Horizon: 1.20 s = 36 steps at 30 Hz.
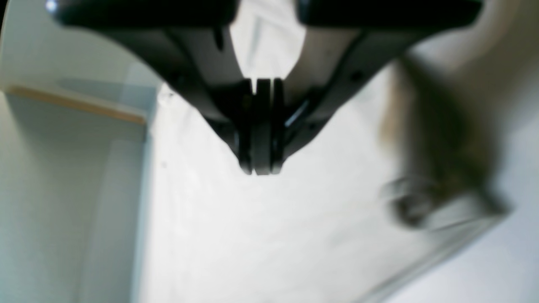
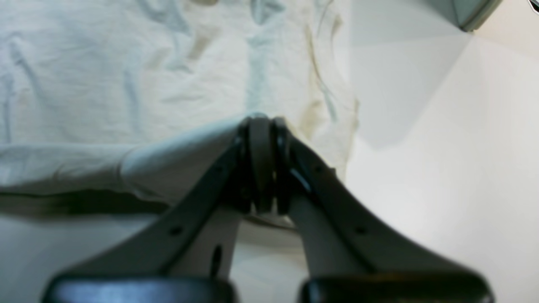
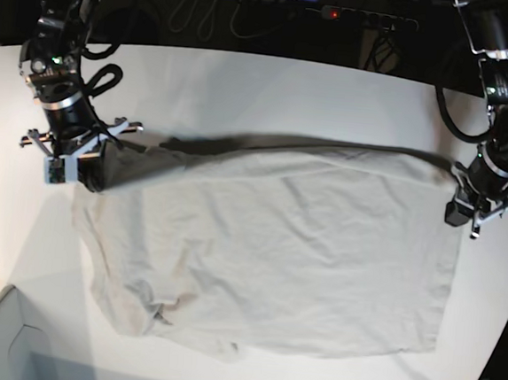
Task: Layout the t-shirt on the table in an organized manner, then fold the t-shirt properly
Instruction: 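Hold the flattened shirt edge with both grippers, adjusting the left grip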
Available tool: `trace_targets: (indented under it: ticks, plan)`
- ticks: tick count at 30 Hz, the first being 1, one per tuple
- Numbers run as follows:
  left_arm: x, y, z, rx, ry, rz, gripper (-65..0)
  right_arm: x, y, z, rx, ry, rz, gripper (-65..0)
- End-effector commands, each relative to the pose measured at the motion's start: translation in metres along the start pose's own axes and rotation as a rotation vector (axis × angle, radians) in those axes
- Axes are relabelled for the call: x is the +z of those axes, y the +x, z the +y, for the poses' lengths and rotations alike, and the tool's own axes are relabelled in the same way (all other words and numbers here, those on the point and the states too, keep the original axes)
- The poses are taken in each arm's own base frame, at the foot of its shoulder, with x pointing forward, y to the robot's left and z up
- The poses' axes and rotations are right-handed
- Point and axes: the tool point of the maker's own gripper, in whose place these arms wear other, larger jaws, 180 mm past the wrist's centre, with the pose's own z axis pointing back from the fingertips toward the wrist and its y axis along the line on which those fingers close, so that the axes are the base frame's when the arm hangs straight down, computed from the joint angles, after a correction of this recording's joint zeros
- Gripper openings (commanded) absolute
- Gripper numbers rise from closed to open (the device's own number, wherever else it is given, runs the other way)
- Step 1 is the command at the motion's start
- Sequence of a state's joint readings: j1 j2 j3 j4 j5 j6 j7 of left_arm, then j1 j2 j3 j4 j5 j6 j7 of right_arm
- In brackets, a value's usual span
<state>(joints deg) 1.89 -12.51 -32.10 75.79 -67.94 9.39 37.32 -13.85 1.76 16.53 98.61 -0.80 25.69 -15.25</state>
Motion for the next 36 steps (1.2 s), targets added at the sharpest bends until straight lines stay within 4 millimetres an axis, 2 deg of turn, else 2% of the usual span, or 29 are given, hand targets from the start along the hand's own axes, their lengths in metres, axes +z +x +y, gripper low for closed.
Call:
trace_targets:
  ticks: [1, 6, 8, 12, 14, 16, 21, 23, 27, 32, 36]
  plan:
    - [0.002, 0.01, -0.016, -0.002, -0.035, -0.01, -64.8, 0.0, 0.016, -0.003, 0.0, -0.005, -0.059, -65.0]
    - [0.011, -0.006, -0.033, -0.039, -0.074, 0.096, -64.5, 0.0, 0.017, -0.004, 0.004, -0.006, -0.06, -65.0]
    - [0.016, -0.012, -0.018, -0.045, -0.041, 0.126, -64.5, 0.0, 0.016, -0.004, 0.003, -0.005, -0.058, -65.0]
    - [0.022, -0.001, 0.008, -0.069, 0.027, 0.039, -64.4, 0.0, 0.016, -0.004, 0.001, -0.005, -0.059, -65.0]
    - [0.024, 0.001, 0.013, -0.068, 0.036, 0.022, -62.1, 0.0, 0.016, -0.004, 0.001, -0.005, -0.059, -65.0]
    - [0.025, -0.001, 0.011, -0.071, 0.033, 0.031, -55.5, 0.0, 0.016, -0.004, 0.001, -0.005, -0.059, -65.0]
    - [0.027, -0.005, 0.018, -0.076, 0.051, 0.049, -27.8, 0.0, 0.016, -0.004, 0.001, -0.005, -0.059, -65.0]
    - [0.025, -0.004, 0.019, -0.072, 0.054, 0.05, -22.0, 0.0, 0.016, -0.004, 0.001, -0.005, -0.059, -65.0]
    - [0.026, -0.004, 0.019, -0.071, 0.053, 0.044, -21.9, 0.0, 0.017, -0.004, 0.002, -0.005, -0.06, -65.0]
    - [0.025, 0.012, 0.024, -0.072, 0.065, -0.053, -22.3, 0.0, 0.017, -0.004, 0.003, -0.006, -0.06, -65.0]
    - [0.023, 0.014, 0.031, -0.057, 0.082, -0.063, -32.0, 0.0, 0.017, -0.004, 0.003, -0.006, -0.06, -65.0]
